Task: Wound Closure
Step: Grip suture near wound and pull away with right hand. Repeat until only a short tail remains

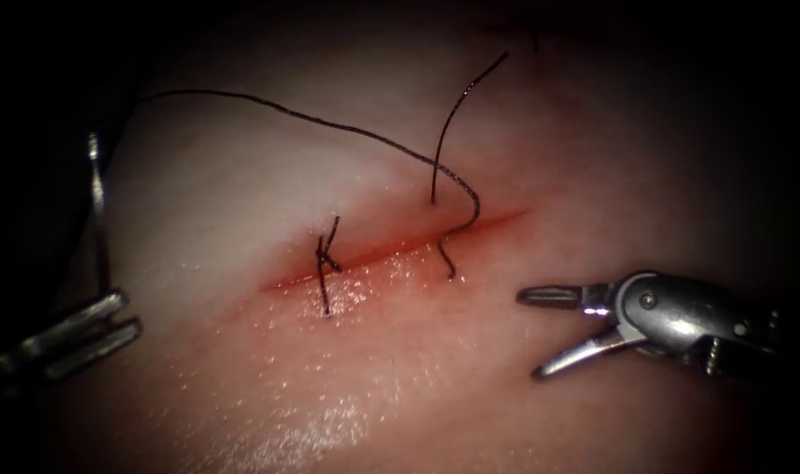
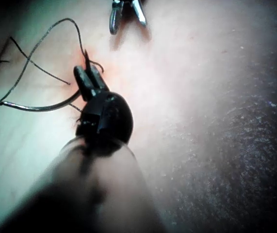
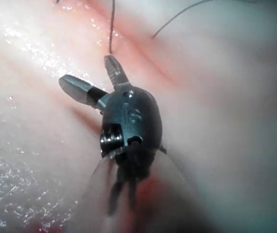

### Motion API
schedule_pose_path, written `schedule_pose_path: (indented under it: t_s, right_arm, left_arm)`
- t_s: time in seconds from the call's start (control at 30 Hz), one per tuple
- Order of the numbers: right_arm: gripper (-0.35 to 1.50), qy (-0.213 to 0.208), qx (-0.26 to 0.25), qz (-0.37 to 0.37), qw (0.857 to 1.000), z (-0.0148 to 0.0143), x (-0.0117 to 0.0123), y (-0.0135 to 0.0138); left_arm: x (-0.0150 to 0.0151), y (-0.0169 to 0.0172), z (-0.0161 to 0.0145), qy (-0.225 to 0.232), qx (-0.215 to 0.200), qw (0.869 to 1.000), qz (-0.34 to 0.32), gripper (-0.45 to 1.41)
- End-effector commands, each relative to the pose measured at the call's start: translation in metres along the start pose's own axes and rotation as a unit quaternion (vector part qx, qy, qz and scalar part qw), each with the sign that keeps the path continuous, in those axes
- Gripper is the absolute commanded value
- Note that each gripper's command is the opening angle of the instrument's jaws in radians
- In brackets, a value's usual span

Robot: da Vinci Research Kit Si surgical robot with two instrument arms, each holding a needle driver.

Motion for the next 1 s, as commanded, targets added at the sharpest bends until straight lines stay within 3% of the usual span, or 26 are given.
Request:
schedule_pose_path:
  t_s: [0.03,0.2,0.53,0.73,0.77,0.8,0.87,1.0]
  right_arm:
    - [1.28,0.0,-0.002,0.0,1.0,0.0009,-0.0004,0.0008]
    - [1.23,-0.001,-0.014,0.002,1.0,0.0016,-0.0008,0.002]
    - [1.15,-0.015,-0.056,0.045,0.997,0.0085,-0.0027,0.0035]
    - [1.13,-0.041,-0.068,0.084,0.993,0.0102,-0.0042,0.0046]
    - [1.01,-0.041,-0.067,0.088,0.993,0.0102,-0.0044,0.0045]
    - [0.71,-0.04,-0.066,0.09,0.993,0.0101,-0.0045,0.0043]
    - [-0.35,-0.038,-0.048,0.089,0.994,0.0095,-0.0045,0.0039]
    - [-0.35,-0.04,-0.047,0.091,0.994,0.0085,-0.0042,0.0037]
  left_arm:
    - [-0.0004,-0.0002,0.0005,-0.003,0.008,1.0,0.002,-0.45]
    - [-0.0009,-0.0013,0.0001,-0.015,0.023,1.0,0.011,-0.45]
    - [-0.001,-0.0007,0.001,0.005,0.018,1.0,0.011,-0.45]
    - [-0.0013,-0.0002,0.0011,0.01,0.011,1.0,0.007,-0.45]
    - [-0.0013,-0.0001,0.0012,0.011,0.01,1.0,0.007,-0.45]
    - [-0.0013,-0.0001,0.0013,0.01,0.009,1.0,0.008,-0.45]
    - [-0.0014,0.0,0.0016,0.013,0.007,1.0,0.008,-0.45]
    - [-0.0015,0.0,0.0021,0.015,0.004,1.0,0.009,-0.45]
